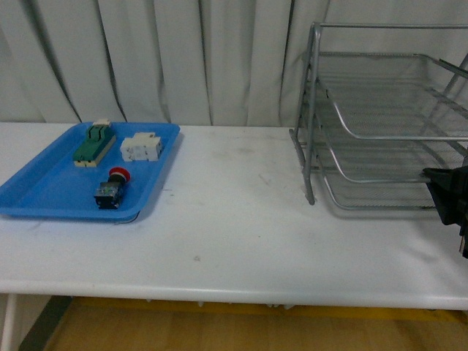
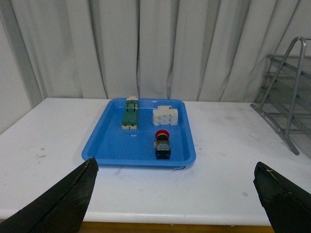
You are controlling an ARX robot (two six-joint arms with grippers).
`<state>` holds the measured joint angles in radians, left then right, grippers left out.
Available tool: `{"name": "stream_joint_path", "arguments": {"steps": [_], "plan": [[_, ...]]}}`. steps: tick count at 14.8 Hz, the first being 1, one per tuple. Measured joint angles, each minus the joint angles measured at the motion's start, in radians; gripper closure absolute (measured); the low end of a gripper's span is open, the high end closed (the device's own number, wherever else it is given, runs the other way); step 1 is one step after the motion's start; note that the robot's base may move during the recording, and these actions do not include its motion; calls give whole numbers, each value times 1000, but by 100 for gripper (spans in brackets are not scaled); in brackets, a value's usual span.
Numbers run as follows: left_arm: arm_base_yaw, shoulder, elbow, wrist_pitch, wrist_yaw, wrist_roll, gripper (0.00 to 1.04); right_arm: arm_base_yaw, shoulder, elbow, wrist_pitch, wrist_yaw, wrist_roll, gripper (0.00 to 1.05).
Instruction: Place button on rack with both arms
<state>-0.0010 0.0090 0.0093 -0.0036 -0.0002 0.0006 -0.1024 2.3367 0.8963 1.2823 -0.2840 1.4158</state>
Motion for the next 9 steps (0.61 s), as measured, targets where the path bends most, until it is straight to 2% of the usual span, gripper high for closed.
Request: {"name": "stream_joint_path", "arguments": {"steps": [5,9], "plan": [[0,0,0,0,0,0,7,-32,-16,-67,19,-33,51,101],[0,0,0,0,0,0,7,-76,-125,-274,21,-69,49,102]]}}
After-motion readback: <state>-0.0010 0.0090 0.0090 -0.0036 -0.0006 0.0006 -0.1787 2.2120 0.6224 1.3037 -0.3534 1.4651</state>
